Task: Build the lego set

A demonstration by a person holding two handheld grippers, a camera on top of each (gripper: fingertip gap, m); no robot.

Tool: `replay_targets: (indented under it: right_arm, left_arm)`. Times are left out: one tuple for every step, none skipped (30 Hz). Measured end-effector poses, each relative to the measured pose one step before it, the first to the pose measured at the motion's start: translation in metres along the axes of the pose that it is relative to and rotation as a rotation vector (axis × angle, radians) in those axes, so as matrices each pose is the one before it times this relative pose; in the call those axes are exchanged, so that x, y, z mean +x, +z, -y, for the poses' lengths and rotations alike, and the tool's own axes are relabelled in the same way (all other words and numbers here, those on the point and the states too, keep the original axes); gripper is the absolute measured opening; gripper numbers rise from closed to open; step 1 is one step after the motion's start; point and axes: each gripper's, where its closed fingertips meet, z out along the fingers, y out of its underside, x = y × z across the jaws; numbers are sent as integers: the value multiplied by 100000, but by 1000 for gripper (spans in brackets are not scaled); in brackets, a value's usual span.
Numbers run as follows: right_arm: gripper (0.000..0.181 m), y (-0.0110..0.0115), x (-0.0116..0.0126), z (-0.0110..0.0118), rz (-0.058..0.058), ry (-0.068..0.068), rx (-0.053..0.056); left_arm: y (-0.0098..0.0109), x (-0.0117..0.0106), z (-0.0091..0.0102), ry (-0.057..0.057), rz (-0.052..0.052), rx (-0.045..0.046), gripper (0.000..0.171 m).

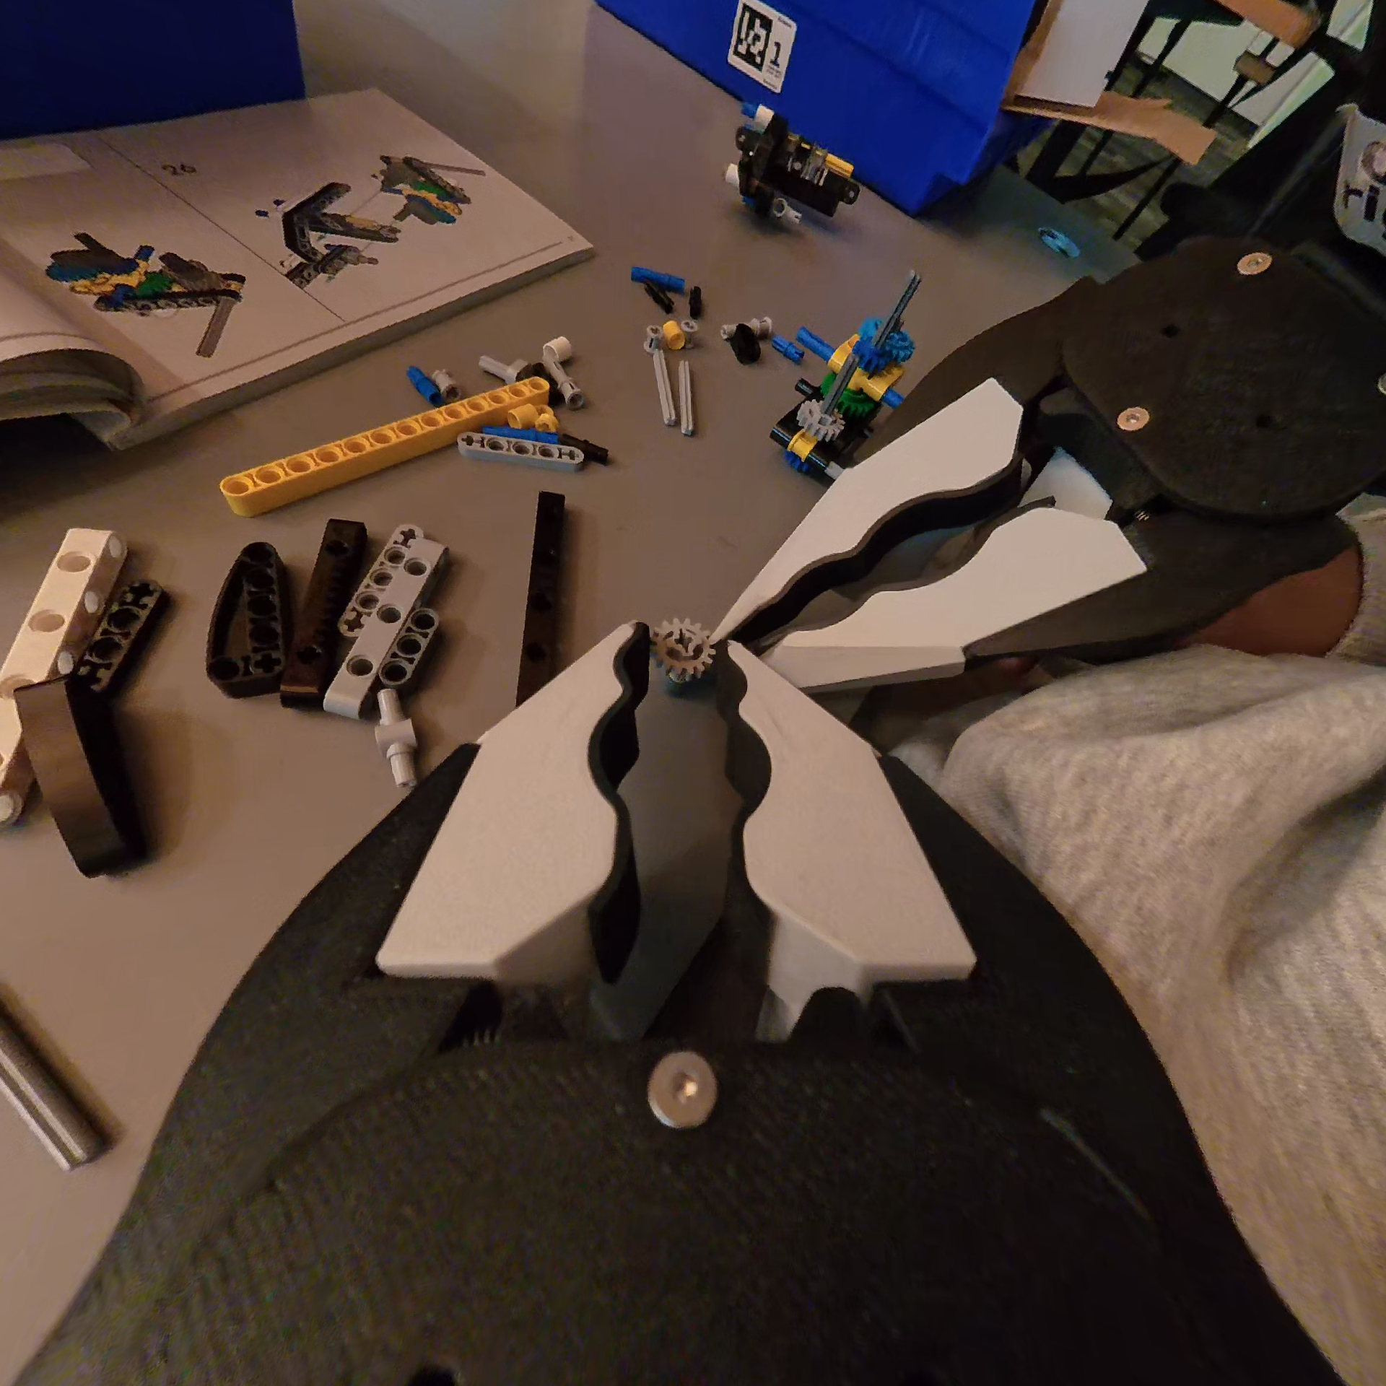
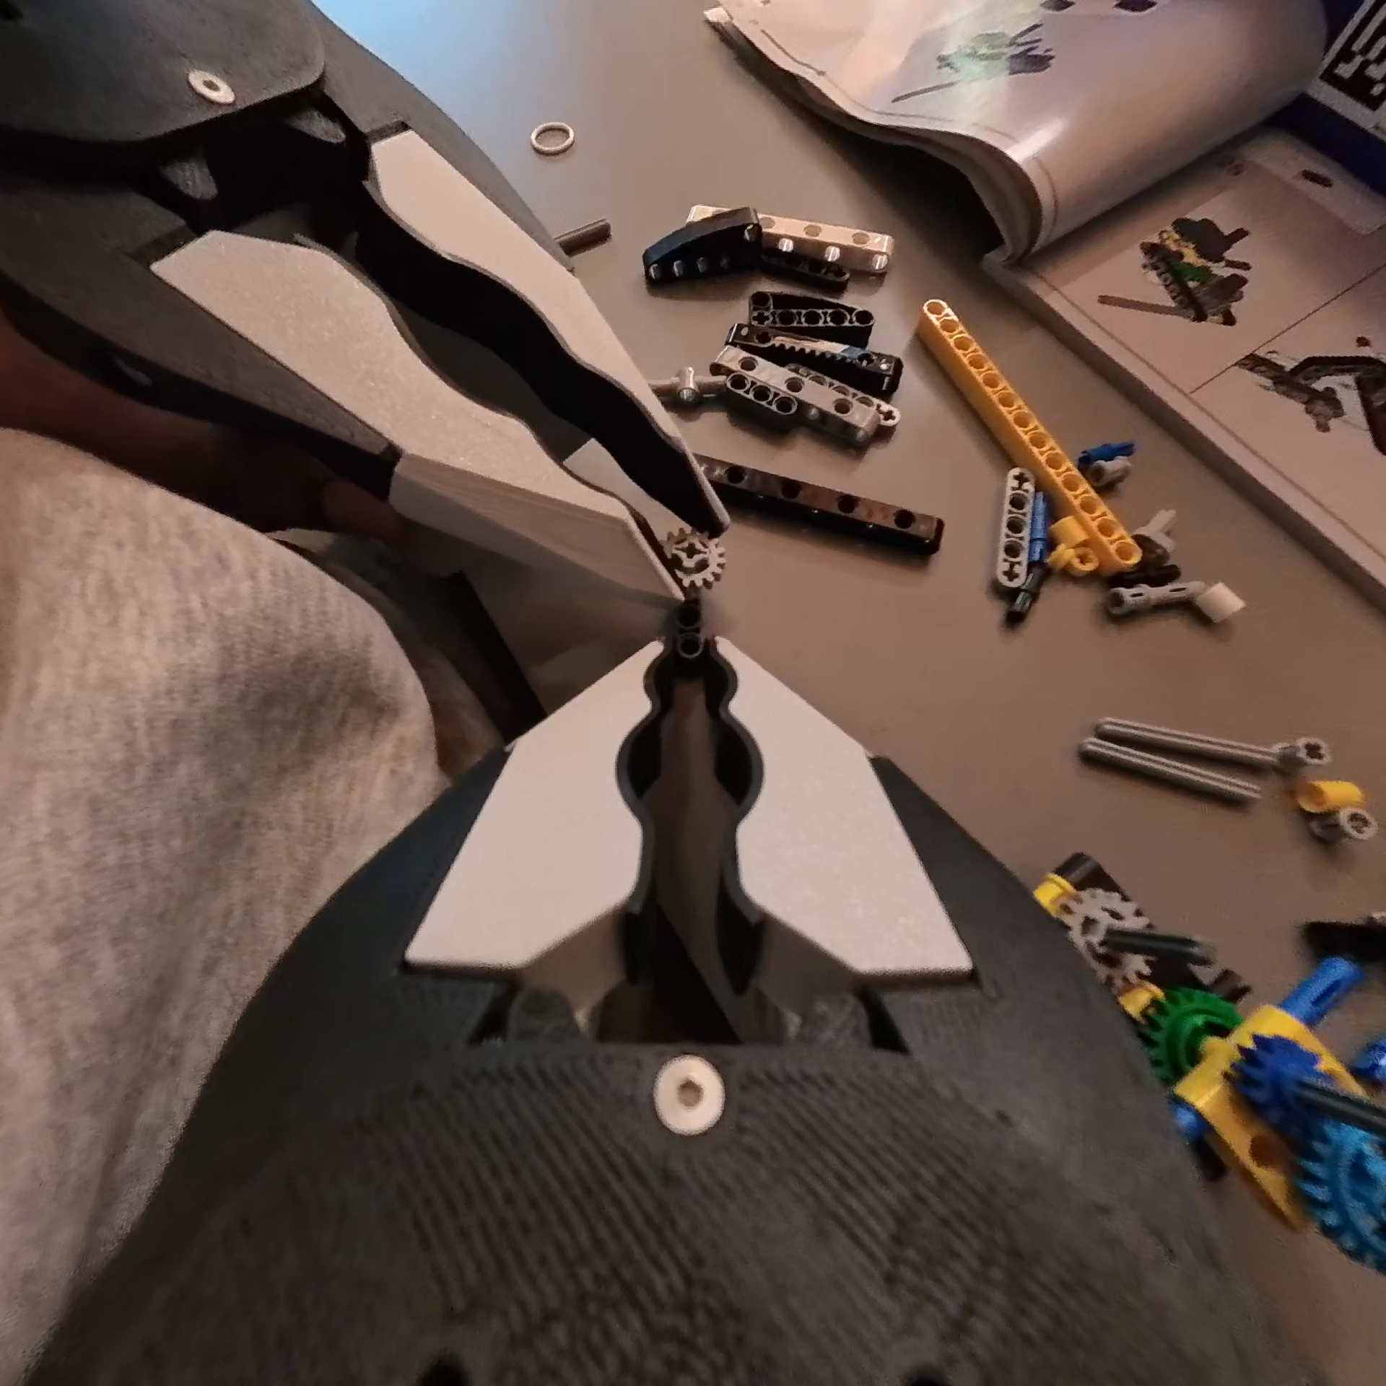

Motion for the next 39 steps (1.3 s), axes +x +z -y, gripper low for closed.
replay_targets:
  right_arm:
    - [6, 9, -33, -19, 412, -672, -149]
    - [6, 3, -31, -2, 425, -711, -40]
    - [6, 2, -13, 3, 526, -584, 7]
    - [6, -6, -9, 2, 764, -263, -94]
    - [6, -1, -8, -12, 1043, -125, -169]
    - [6, -13, -15, -5, 1306, -104, -152]
    - [6, -13, -69, -8, 1729, 88, -229]
    - [6, -16, -85, -6, 1957, 284, -237]
    - [6, -24, -68, -4, 1717, 529, -188]
    - [6, -14, -61, -11, 1469, 356, -204]
    - [6, -6, -34, -7, 1045, -47, -176]
    - [5, -7, -7, -8, 724, -635, -90]
    - [6, -11, -13, -9, 564, -808, -168]
    - [6, 2, -6, -11, 491, -643, -322]
    - [5, -8, -11, -17, 506, -606, -472]
    - [6, -5, -20, -10, 519, -655, -557]
    - [5, -3, -32, -13, 648, -734, -630]
    - [6, -16, -48, -21, 756, -710, -597]
    - [6, -16, -42, -15, 870, -588, -560]
    - [6, -12, -39, -19, 985, -421, -550]
    - [6, -15, -31, -11, 1037, -349, -451]
    - [6, -8, -32, -7, 1045, -341, -318]
    - [6, -1, -21, -11, 1092, -290, -150]
    - [5, -1, -23, 7, 1212, -79, 24]
    - [5, 4, -23, 16, 1270, 225, 178]
    - [5, -1, -8, 1, 1213, 575, 111]
    - [5, -13, -57, -5, 1315, 488, -130]
    - [6, -1, -89, -20, 1147, 24, -254]
    - [5, 4, -55, -7, 625, -563, -290]
    - [5, -8, -13, -14, 139, -946, -290]
    - [6, 3, -8, -7, -11, -974, -286]
    - [6, 9, -8, -4, 85, -728, -221]
    - [6, -1, -4, 2, 219, -361, -135]
    - [6, 3, 4, -10, 287, -165, -70]
    - [5, -8, -1, -4, 279, -123, -27]
    - [6, 2, -8, 3, 250, -90, -26]
    - [6, 1, 1, 2, 185, -79, -31]
    - [6, -4, 0, -3, 107, -67, -23]
    - [6, -1, 1, -2, 21, -63, -12]
  left_arm:
    - [-13, -5, -16, 118, 7, -318, 14]
    - [-22, 5, 0, 157, -48, -322, 14]
    - [-24, 39, -7, 373, -218, -541, 14]
    - [-30, 48, -55, 545, -272, -834, 14]
    - [-38, 103, -72, 628, -619, -924, 14]
    - [-63, 71, -34, 639, -297, -710, 14]
    - [-64, 34, -51, 734, -234, -708, 14]
    - [-56, 43, -67, 510, -320, -739, 14]
    - [-62, -3, -29, 269, -165, -433, 14]
    - [-47, 10, -36, 210, -259, -364, 14]
    - [-19, 55, -33, 131, -515, -372, 14]
    - [-20, 41, -17, 158, -411, -319, 14]
    - [0, 81, -35, 338, -575, -425, 14]
    - [-17, 42, -25, 346, -457, -534, 14]
    - [-32, 52, -53, 350, -501, -844, 14]
    - [-62, 34, -29, 377, -406, -785, 14]
    - [-63, 32, -52, 517, -386, -864, 14]
    - [-59, 37, -64, 584, -512, -781, 14]
    - [-65, 52, -44, 638, -552, -616, 14]
    - [-43, 20, -35, 639, -326, -549, 14]
    - [-30, 18, -34, 566, -330, -520, 14]
    - [-5, 57, -12, 543, -564, -324, 14]
    - [14, 40, 0, 413, -438, -224, 14]
    - [21, 64, 20, 391, -554, -40, 14]
    - [60, 93, 3, 358, -810, -137, 14]
    - [53, 9, -11, 193, -402, -223, 14]
    - [14, -7, 45, 233, -333, 132, 14]
    - [18, -49, 17, 210, -168, -131, 14]
    - [-4, -29, 3, 195, -342, -271, 14]
    - [3, 13, 4, 238, -512, -257, 14]
    - [-25, 38, 18, 365, -604, -93, 14]
    - [-6, 82, 2, 384, -827, -239, 14]
    - [15, 102, -26, 344, -967, -433, 14]
    - [22, 57, -39, 407, -628, -337, 14]
    - [33, 23, -28, 534, -370, -121, 14]
    - [21, -4, 1, 296, -322, 175, 14]
    - [11, -20, 14, -115, -299, 254, 14]
    - [4, -6, 9, -427, -461, 282, 14]
    - [-14, -24, 0, -545, -334, 290, 14]
